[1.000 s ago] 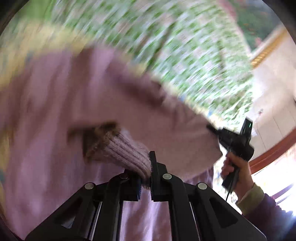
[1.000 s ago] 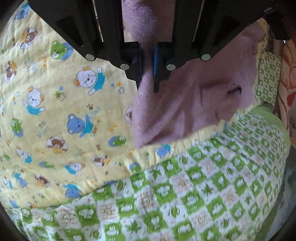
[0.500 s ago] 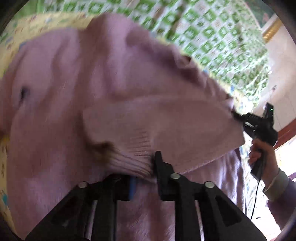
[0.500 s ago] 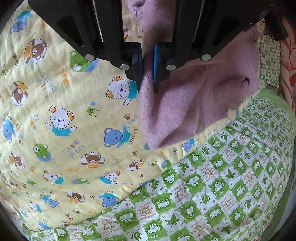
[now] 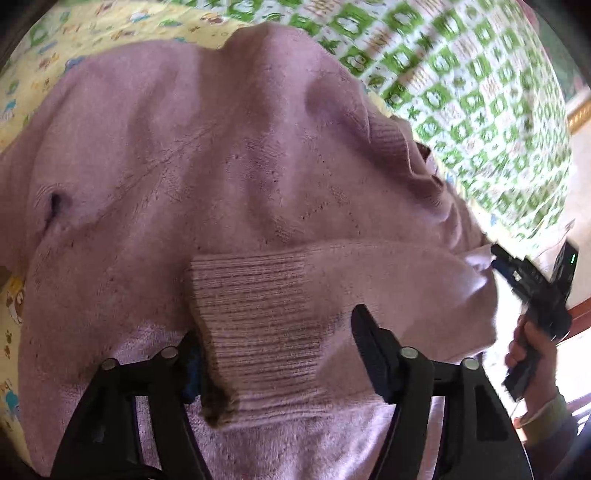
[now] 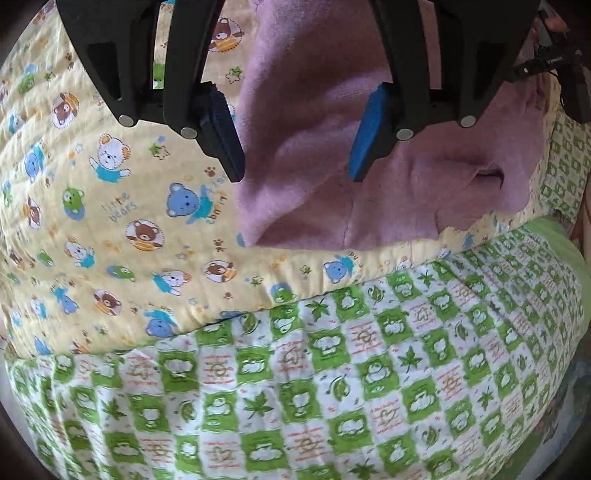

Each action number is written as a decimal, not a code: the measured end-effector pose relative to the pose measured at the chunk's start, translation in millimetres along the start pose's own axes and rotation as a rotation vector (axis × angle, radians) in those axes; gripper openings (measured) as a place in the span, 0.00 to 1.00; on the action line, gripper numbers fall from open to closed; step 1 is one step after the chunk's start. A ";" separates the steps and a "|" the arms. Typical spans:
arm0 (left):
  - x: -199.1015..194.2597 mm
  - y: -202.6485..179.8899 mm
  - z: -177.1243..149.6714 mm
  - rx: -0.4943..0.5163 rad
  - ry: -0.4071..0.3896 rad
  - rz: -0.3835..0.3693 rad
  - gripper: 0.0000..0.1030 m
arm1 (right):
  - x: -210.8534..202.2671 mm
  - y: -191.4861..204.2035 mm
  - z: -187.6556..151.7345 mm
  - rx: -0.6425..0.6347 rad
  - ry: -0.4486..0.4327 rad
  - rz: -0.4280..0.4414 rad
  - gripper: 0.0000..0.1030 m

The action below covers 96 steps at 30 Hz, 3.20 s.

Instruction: Fold small clothes

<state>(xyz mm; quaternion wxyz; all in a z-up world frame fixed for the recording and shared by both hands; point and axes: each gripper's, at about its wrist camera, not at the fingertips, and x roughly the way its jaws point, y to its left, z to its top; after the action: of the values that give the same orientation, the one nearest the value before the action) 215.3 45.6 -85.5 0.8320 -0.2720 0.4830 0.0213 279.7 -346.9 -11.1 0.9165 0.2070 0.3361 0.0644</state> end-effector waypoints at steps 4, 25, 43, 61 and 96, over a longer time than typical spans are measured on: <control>3.9 -10.8 -1.8 0.053 0.011 -0.032 0.04 | 27.8 9.3 -0.8 -0.036 0.091 -0.014 0.44; -23.5 47.9 13.7 -0.009 -0.046 0.006 0.25 | 25.8 34.6 5.2 0.033 0.047 -0.029 0.36; -5.4 14.6 -2.5 0.064 0.037 0.065 0.24 | -7.0 -16.3 -48.5 0.132 0.173 -0.110 0.08; -142.6 106.6 -58.5 -0.023 0.016 0.510 0.85 | -84.9 72.8 -87.7 0.099 0.111 0.086 0.44; 27.5 -143.7 19.4 0.335 0.116 -0.072 0.14 | -96.8 76.9 -110.8 0.191 0.162 0.160 0.44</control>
<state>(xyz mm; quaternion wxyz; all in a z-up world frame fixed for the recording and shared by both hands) 288.1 -73.8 -38.3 0.8367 -0.1475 0.5169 -0.1053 135.9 -264.9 2.2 0.8543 0.3137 0.3962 0.1216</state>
